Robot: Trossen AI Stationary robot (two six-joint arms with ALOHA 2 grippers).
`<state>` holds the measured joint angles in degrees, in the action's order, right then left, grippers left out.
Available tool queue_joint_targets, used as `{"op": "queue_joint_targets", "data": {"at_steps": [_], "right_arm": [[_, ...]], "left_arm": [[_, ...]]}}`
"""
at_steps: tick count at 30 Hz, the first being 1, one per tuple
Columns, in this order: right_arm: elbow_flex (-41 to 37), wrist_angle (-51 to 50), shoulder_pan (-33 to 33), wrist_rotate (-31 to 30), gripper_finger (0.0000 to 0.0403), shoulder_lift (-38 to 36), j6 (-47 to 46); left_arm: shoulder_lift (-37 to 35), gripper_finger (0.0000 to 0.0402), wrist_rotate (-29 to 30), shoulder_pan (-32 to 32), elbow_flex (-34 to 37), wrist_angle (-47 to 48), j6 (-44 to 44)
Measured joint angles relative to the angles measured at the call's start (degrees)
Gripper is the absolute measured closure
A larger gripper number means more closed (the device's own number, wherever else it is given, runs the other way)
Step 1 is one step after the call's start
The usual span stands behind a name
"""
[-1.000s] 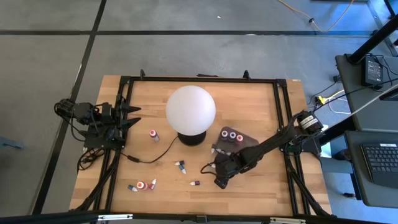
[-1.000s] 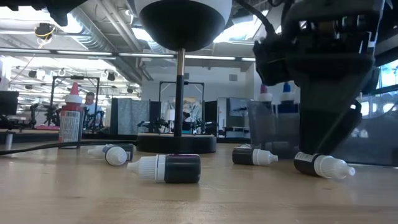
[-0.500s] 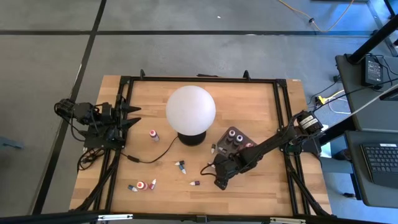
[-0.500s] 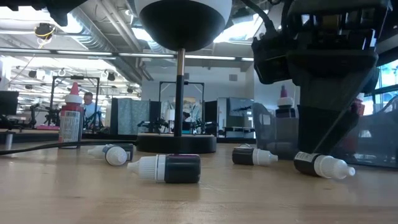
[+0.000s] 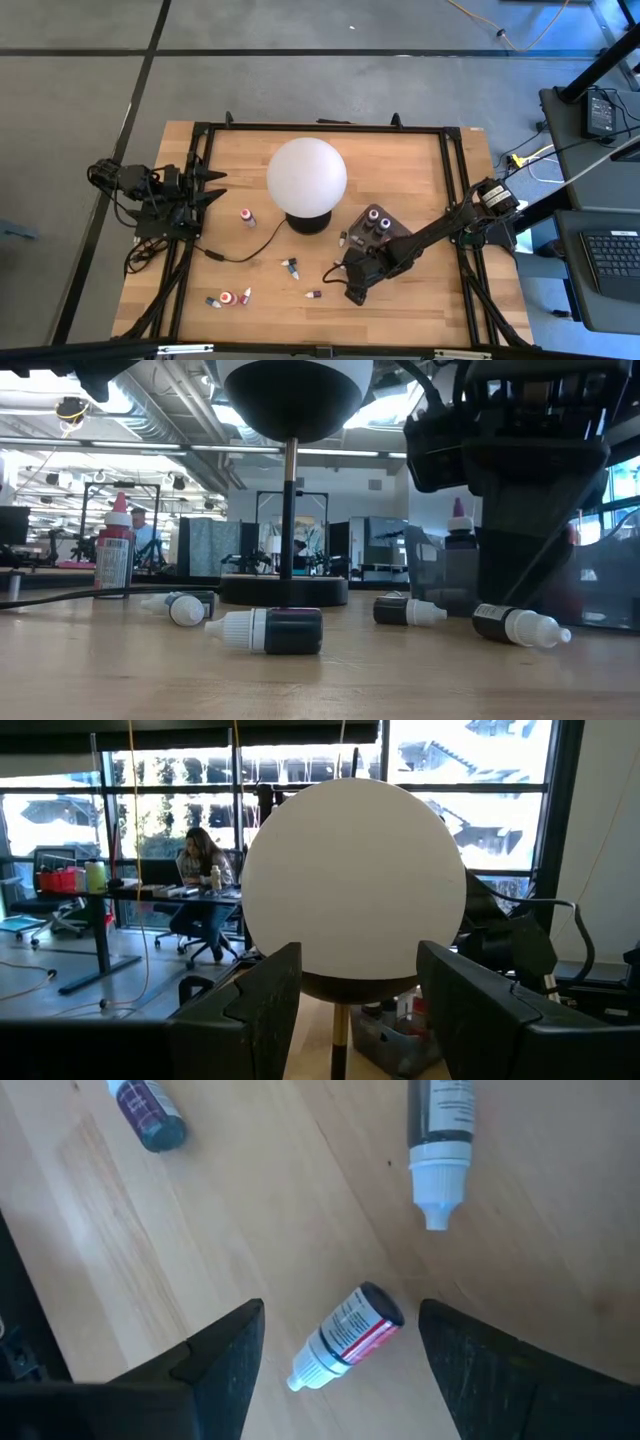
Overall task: Pick & Place food coloring
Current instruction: Put the small red food coloring bottle into the black container
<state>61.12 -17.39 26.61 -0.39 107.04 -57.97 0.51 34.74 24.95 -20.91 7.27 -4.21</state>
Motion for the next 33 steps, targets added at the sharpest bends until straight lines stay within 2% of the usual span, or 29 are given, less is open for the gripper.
{"op": "queue_joint_targets", "data": {"at_steps": [10,22,33], "right_arm": [[0.02,-1.62,-0.02,-0.19,0.0142,0.0,0.17],[-0.15,-2.66,-0.26,-0.19,0.0252,0.08,-0.06],[-0.15,-2.22,-0.26,0.15,0.0308,0.13,1.17]], "left_arm": [[0.0,0.0205,0.24,0.0,-0.02,0.0,-0.02],[0.0,0.0205,0.22,0.01,-0.02,0.0,0.0],[0.0,0.0205,0.22,0.01,-0.02,0.0,-0.02]]}}
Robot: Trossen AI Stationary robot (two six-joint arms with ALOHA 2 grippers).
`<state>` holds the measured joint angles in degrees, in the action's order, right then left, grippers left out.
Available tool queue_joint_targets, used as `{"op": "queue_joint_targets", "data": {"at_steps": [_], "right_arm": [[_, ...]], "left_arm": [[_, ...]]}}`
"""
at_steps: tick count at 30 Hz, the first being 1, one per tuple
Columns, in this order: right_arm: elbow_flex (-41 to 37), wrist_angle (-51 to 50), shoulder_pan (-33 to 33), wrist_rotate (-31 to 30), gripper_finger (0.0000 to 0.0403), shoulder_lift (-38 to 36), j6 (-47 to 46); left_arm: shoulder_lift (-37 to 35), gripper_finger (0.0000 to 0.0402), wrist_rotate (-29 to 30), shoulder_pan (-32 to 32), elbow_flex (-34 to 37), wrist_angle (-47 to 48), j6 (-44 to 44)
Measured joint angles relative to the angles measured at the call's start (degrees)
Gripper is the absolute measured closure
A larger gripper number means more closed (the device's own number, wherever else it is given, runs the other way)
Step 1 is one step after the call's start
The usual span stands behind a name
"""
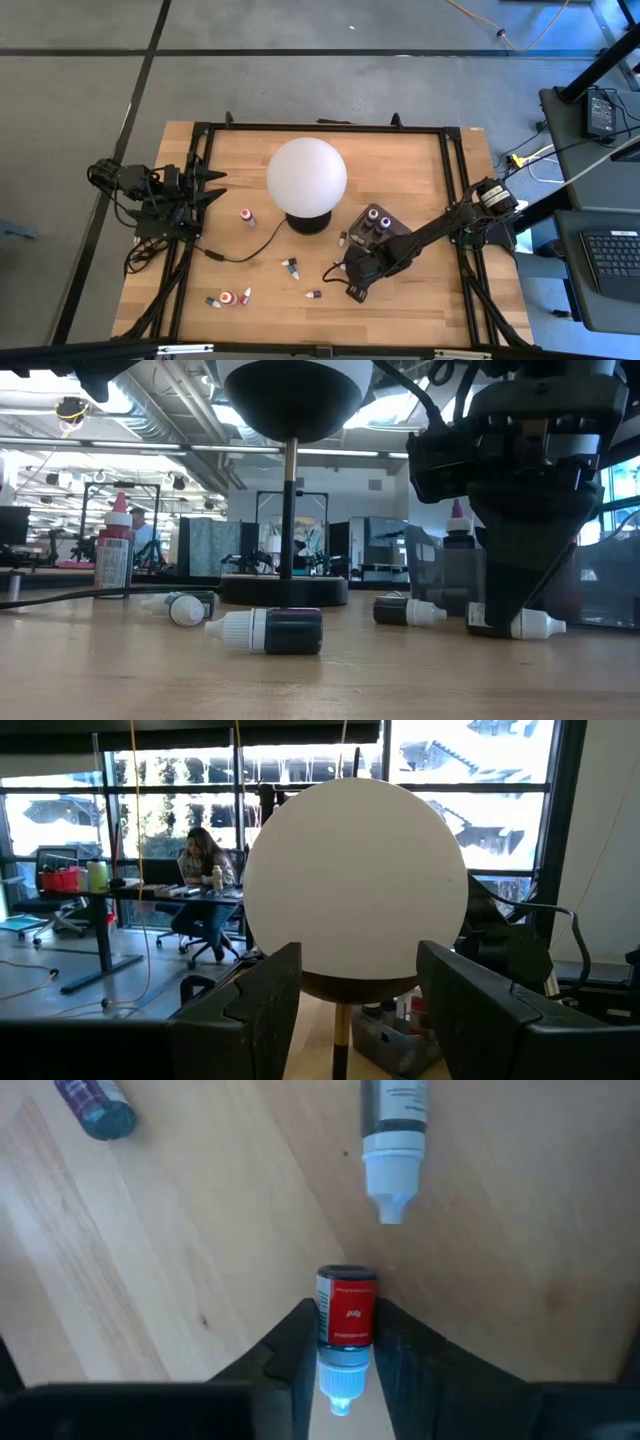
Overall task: Pick & Place food coloring
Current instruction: Put the small red food coloring bottle into the black container
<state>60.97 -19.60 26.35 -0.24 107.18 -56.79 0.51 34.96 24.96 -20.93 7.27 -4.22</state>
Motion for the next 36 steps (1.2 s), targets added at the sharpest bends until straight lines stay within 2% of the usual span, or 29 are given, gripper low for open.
{"op": "queue_joint_targets", "data": {"at_steps": [6,14,18,21,24,27,30,36], "right_arm": [[2.72,-1.08,0.11,1.0,0.0318,0.11,2.98],[11.47,-19.12,0.04,-1.26,0.032,0.11,5.16],[15.49,-23.45,0.04,-1.57,0.032,0.09,8.68],[18.9,-26.21,0.07,-4.01,0.0321,0.04,12.29],[22.97,-34.61,0.11,-8.72,0.0321,0.02,14.83],[26.51,-44.97,0.11,-13.98,0.0321,-0.11,12.25],[27.36,-51.89,0.08,-15.05,0.0321,-0.13,6.07],[22.46,-48.94,1.07,-14.53,0.0321,-0.13,2.91]], "left_arm": [[0.0,0.0205,0.0,0.0,0.0,0.02,0.01],[0.0,0.0205,0.0,-0.01,0.0,0.02,-0.01],[0.0,0.0205,0.0,-0.01,0.0,0.02,0.01],[0.0,0.0205,0.0,0.0,0.0,0.02,0.0],[0.0,0.0205,0.0,0.0,0.0,0.02,0.02],[0.0,0.0205,0.0,0.01,0.0,0.02,0.02],[0.0,0.0205,-0.02,0.01,0.0,0.02,0.02],[0.0,0.0205,-0.02,-0.01,0.0,0.04,0.0]]}}
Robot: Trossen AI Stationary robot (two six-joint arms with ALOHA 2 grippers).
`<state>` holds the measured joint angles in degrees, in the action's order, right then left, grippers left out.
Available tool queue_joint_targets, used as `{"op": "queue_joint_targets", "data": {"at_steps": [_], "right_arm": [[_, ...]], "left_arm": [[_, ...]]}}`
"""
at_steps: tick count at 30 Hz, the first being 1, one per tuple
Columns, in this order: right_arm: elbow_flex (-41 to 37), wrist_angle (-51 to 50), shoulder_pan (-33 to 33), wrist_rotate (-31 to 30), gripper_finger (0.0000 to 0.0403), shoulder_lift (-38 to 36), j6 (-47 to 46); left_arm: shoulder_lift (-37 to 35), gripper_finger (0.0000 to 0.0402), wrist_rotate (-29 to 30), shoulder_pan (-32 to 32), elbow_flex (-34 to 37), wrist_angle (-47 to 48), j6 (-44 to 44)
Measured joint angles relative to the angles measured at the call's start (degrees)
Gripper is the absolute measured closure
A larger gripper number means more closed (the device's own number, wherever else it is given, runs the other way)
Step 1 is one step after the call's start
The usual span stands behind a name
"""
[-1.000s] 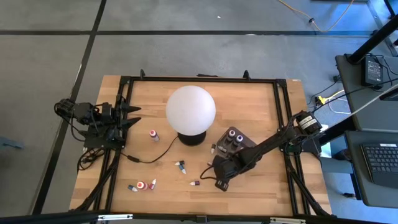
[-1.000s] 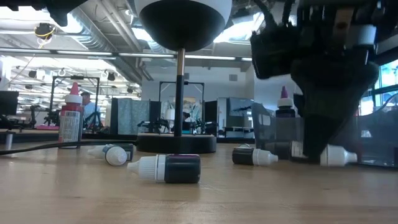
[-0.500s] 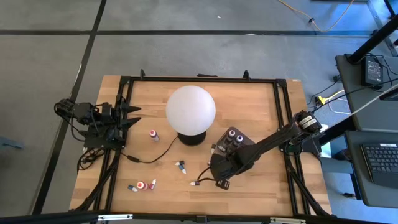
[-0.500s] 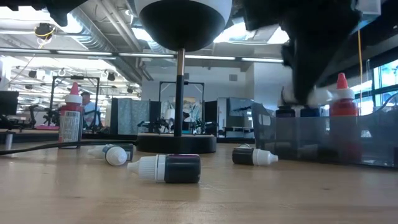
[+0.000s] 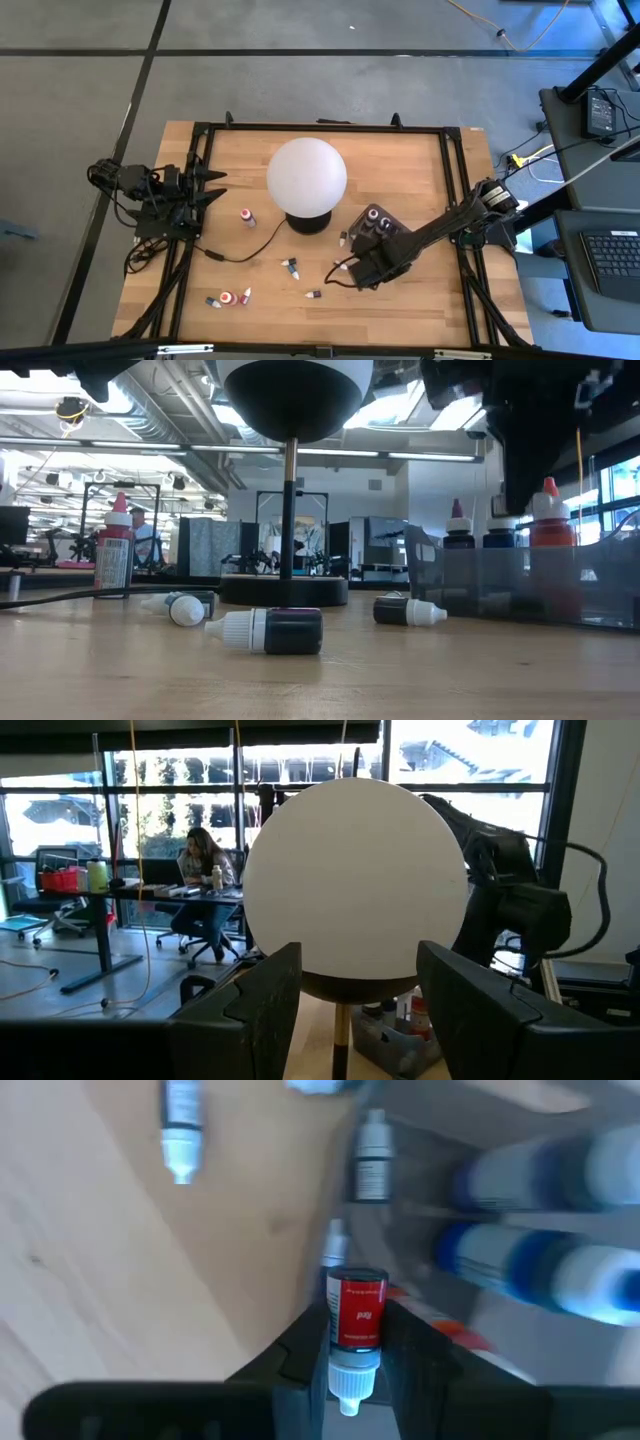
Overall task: Pick & Place food coloring
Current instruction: Put the small red food coloring bottle into the black container
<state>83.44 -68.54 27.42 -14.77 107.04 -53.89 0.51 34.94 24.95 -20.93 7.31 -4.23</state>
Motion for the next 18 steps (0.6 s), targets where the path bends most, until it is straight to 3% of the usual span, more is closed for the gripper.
{"op": "queue_joint_targets", "data": {"at_steps": [18], "right_arm": [[-10.59,3.49,0.38,1.29,0.0322,0.02,-5.9]], "left_arm": [[0.0,0.0205,0.0,0.02,0.0,0.02,0.02]]}}
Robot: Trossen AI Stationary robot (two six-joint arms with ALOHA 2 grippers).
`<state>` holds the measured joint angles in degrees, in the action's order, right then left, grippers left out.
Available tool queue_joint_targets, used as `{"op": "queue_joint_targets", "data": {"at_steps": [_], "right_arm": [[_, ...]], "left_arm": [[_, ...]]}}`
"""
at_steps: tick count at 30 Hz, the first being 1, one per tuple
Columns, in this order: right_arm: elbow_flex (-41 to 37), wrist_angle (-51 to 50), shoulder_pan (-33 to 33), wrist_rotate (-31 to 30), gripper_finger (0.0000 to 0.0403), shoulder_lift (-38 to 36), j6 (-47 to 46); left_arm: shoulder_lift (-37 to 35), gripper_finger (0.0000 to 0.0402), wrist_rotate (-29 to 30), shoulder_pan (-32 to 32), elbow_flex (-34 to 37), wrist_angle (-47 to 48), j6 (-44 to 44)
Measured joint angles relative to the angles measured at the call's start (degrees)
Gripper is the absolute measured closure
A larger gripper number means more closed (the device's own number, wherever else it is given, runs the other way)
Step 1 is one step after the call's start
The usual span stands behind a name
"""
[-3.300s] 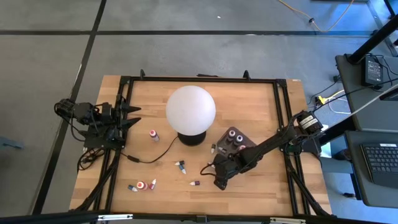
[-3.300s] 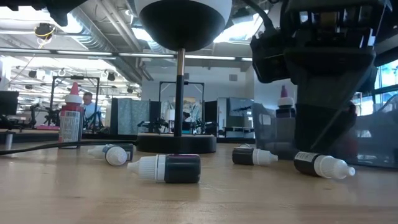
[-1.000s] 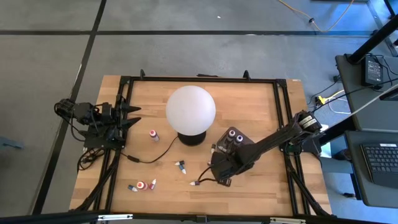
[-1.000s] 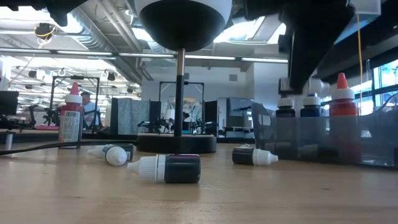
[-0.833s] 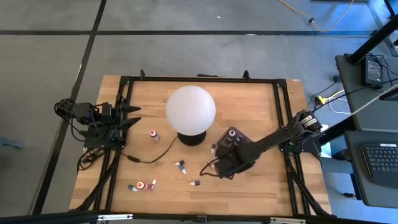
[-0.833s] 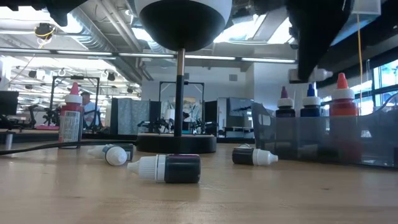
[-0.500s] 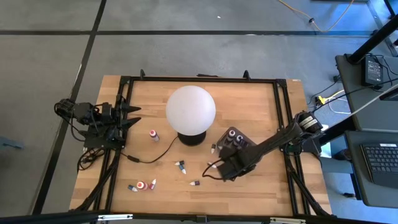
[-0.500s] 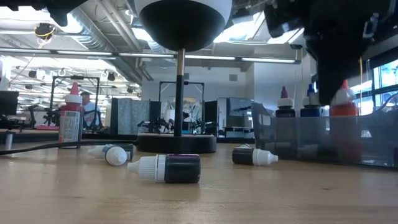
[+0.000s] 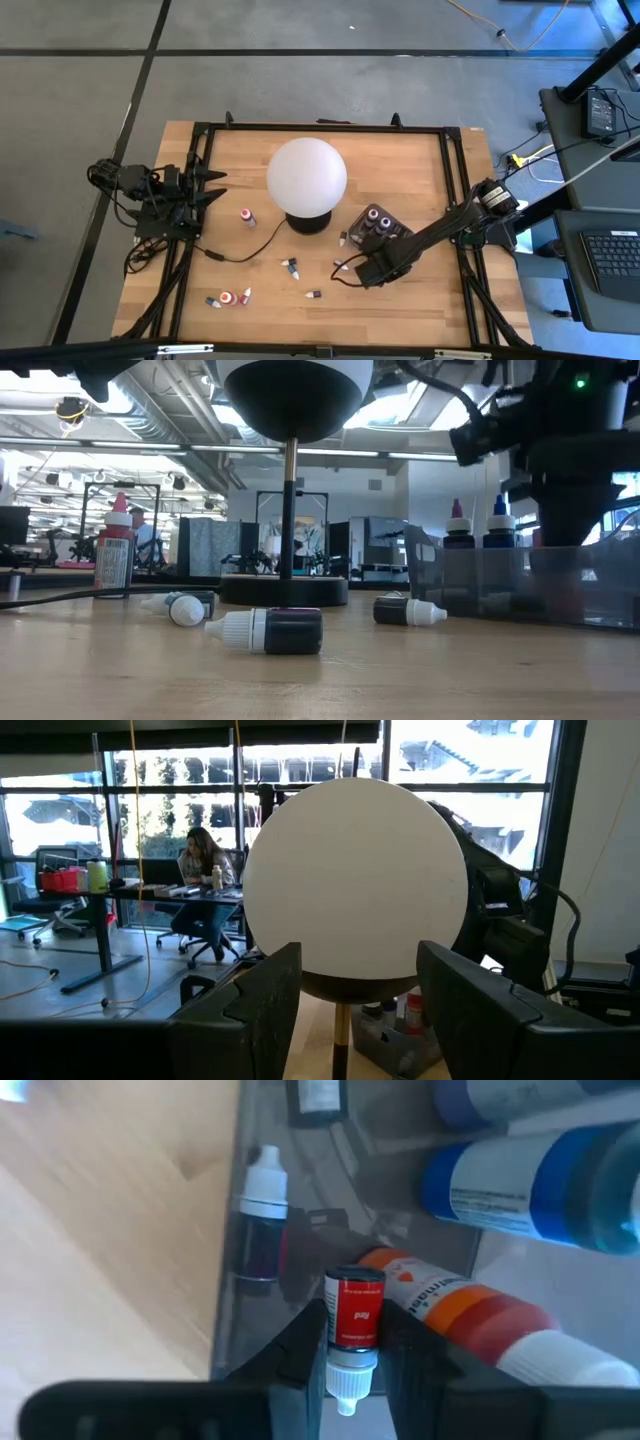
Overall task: Pick & Place food coloring
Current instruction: Put the small red food coloring bottle into the black container, then put the right small green food coloring bottle into the black container
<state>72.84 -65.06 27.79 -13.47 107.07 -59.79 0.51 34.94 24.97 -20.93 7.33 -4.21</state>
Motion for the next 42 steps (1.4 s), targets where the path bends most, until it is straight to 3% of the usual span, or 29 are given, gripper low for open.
{"op": "queue_joint_targets", "data": {"at_steps": [19,32,39,42], "right_arm": [[-3.89,2.84,-1.39,-2.41,0.0321,0.0,-0.99],[-3.88,4.39,-1.4,-1.49,0.0271,0.0,-1.36],[3.37,-3.34,-1.38,-2.08,0.0242,0.04,0.49],[8.87,-6.06,-1.36,-3.37,0.024,0.04,8.73]], "left_arm": [[-0.02,0.0205,0.0,-0.02,-0.02,0.17,0.0],[-0.02,0.0205,0.0,0.0,-0.02,0.17,0.0],[-0.02,0.0205,0.0,0.0,-0.02,0.15,0.02],[-0.02,0.0205,0.0,0.0,-0.02,0.16,0.02]]}}
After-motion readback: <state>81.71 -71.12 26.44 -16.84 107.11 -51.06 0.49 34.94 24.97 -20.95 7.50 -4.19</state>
